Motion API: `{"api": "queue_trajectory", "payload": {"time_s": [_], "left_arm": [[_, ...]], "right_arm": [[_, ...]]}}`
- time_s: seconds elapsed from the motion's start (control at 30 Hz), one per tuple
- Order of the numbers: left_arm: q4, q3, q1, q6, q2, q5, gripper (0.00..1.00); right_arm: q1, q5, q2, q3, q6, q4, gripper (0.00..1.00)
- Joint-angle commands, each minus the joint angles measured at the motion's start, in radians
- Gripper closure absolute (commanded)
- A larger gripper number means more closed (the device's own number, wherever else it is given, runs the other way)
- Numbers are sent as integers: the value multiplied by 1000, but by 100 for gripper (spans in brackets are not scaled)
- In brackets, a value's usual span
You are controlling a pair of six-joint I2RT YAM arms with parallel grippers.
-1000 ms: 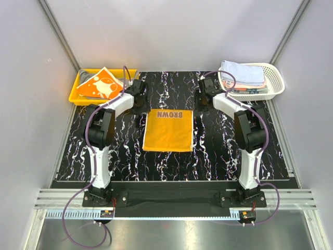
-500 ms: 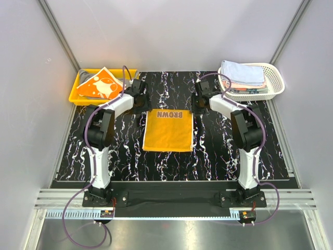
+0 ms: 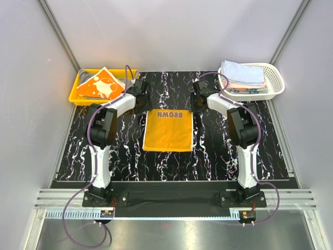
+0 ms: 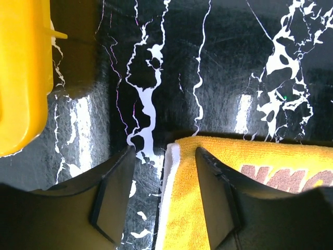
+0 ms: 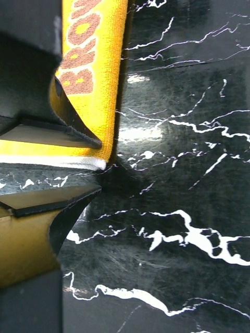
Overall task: Fold and stack the towels
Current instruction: Fold the towel
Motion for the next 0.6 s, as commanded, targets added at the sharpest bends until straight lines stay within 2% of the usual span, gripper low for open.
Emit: {"api": "queue_trajectory", "payload": {"time_s": [0.0,0.1,0.13,0.37,0.57], "left_arm": [[34,8,-1,10,36,-13,46],[46,-2,-1,7,39,7,51],[52,-8,-3,5,39,14,52],[186,-90,-3,4,3,66,58],[295,-140,0,22,-44,70,68]], "right_arm": [[6,26,31,33,-24,19,60],[6,14,34,37,-24,21,62],[6,13,34,33,-24,27,66],[6,-1,37,30,-29,41,76],[6,-16,45,33,-41,61,85]]}}
